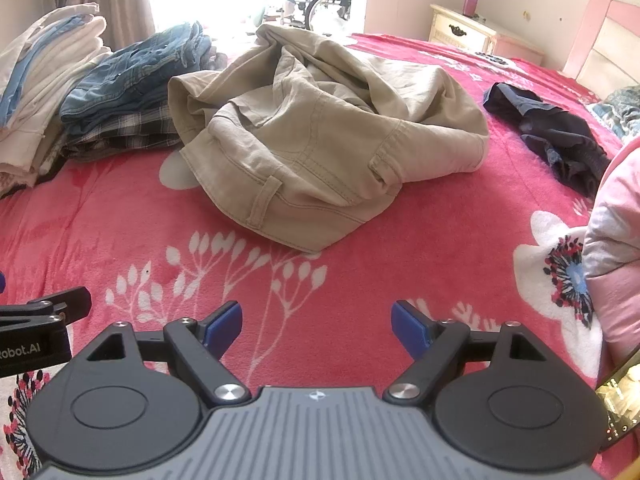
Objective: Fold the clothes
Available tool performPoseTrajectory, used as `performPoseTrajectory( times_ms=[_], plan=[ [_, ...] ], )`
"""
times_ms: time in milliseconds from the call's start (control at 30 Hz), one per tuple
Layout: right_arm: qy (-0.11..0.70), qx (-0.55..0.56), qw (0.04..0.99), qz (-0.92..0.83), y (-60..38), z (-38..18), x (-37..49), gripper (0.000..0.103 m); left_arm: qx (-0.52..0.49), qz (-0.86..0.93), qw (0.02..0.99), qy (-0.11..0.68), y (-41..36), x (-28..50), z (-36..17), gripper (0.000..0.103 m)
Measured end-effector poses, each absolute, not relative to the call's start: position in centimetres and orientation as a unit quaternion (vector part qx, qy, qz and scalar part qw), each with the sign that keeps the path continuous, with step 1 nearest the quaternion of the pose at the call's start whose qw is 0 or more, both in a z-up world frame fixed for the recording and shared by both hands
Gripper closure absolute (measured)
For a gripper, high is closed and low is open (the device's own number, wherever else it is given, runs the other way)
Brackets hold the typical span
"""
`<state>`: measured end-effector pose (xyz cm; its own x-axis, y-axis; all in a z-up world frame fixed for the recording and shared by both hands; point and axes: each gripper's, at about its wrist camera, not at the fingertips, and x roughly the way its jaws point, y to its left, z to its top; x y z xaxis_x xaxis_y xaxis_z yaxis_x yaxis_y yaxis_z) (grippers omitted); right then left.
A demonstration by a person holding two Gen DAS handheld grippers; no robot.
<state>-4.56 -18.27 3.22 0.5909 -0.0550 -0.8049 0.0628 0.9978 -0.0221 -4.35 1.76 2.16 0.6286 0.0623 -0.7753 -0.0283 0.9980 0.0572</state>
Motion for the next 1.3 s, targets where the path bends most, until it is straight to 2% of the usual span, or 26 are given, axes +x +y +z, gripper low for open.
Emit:
performPoseTrajectory(
  times_ms=[1300],
  plan=[
    [0.447,0.005,0.894,-0.035,-18.15,3.18,-4.7,0.017,0.023,0.021,0.901,0.434,1.59,-4.37,1.93,0.0]
  ],
)
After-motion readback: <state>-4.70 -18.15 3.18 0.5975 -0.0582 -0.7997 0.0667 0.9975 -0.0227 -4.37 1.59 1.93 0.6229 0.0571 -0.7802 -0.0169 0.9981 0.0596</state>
